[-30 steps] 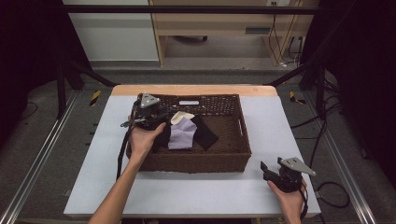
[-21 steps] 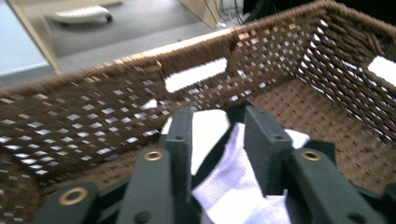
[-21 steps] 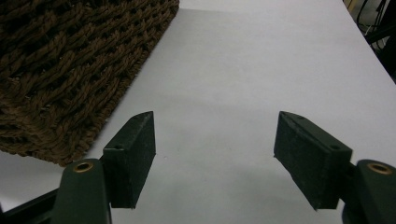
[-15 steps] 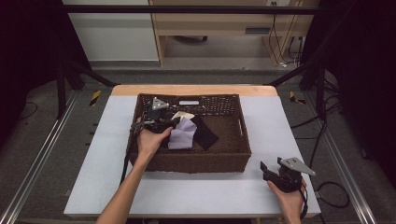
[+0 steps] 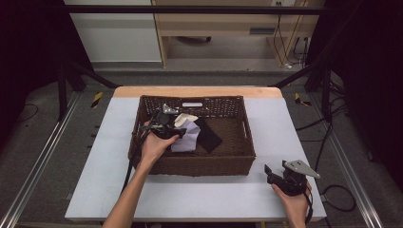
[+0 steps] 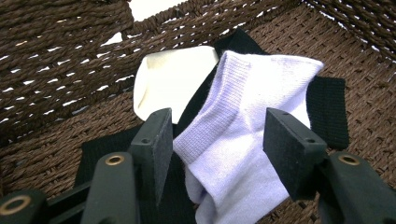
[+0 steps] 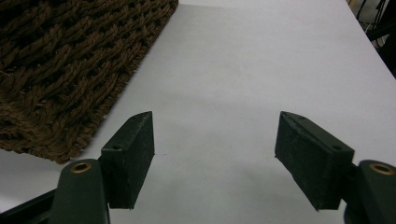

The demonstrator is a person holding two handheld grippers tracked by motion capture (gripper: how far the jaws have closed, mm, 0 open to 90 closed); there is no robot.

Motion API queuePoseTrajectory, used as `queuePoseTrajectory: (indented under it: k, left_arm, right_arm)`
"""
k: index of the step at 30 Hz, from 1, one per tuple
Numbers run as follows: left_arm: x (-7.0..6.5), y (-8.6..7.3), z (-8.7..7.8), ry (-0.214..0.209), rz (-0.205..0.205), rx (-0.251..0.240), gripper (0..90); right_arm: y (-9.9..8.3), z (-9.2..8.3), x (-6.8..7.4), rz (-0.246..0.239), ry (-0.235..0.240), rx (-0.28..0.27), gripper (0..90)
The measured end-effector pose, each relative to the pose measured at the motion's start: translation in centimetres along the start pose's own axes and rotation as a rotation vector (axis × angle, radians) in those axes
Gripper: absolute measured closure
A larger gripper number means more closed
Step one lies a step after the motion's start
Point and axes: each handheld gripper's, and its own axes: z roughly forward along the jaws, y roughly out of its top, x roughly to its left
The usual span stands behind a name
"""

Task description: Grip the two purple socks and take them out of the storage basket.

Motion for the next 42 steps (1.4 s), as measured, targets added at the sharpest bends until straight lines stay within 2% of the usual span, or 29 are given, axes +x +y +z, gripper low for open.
queuePoseTrajectory:
  k: [6,10,13,18,22,23,24,26,28,29,30,35,36,37,39,42]
  left_arm:
    - [-0.2,-0.2,0.5,-0.013,0.001,0.023,34.9]
    - [-0.3,-0.4,1.1,-0.001,0.027,0.056,28.2]
    - [-0.4,-0.5,1.3,-0.01,0.034,0.081,29.1]
    - [-0.4,-0.7,1.7,-0.02,0.029,0.12,44.8]
    - [-0.5,-0.7,1.7,-0.029,0.029,0.139,62.4]
    - [-0.5,-0.7,1.7,-0.029,0.029,0.141,70.9]
    - [-0.4,-0.7,1.5,-0.03,0.035,0.139,74.0]
    - [-0.4,-0.7,1.4,-0.032,0.036,0.127,78.8]
    - [-0.5,-0.7,1.1,-0.031,0.044,0.099,79.8]
    - [-0.5,-0.7,0.8,-0.028,0.042,0.064,80.6]
    - [-0.5,-0.7,0.8,-0.028,0.042,0.064,80.8]
    - [0.0,-0.7,-0.4,-0.021,0.002,-0.055,81.1]
    - [0.0,-0.7,-0.8,-0.015,-0.008,-0.099,81.2]
    - [0.0,-0.7,-0.8,-0.015,-0.008,-0.099,81.3]
    - [0.1,-0.8,-1.3,-0.012,-0.016,-0.156,81.4]
    - [0.1,-0.8,-1.5,-0.014,-0.019,-0.177,81.5]
  right_arm:
    - [0.0,0.0,0.0,-0.001,0.0,-0.001,28.2]
    - [0.0,0.0,0.0,-0.002,0.0,0.0,28.0]
    - [0.0,0.1,0.0,-0.005,0.0,0.002,27.9]
    - [0.0,0.1,0.0,-0.005,-0.001,0.003,27.9]
    - [0.0,0.0,0.0,-0.006,-0.001,0.002,27.9]
    - [0.0,0.0,0.0,-0.006,-0.001,0.001,27.9]
    - [0.0,0.0,0.0,-0.006,-0.001,0.001,27.9]
    - [0.0,0.0,0.0,-0.004,0.0,0.001,27.9]
    - [0.0,0.0,0.0,-0.005,-0.001,0.002,27.9]
    - [0.0,0.0,0.0,-0.005,-0.001,0.002,27.9]
    - [0.0,0.0,0.0,-0.005,0.0,0.002,27.9]
    - [0.0,0.0,0.0,-0.005,-0.001,0.002,27.9]
    - [0.0,0.0,0.0,-0.006,-0.002,0.002,28.0]
    - [0.0,0.1,0.0,-0.005,-0.002,0.002,28.0]
    - [0.0,0.1,0.0,-0.004,-0.002,0.003,28.0]
    - [0.0,0.1,0.0,-0.002,-0.001,0.005,28.0]
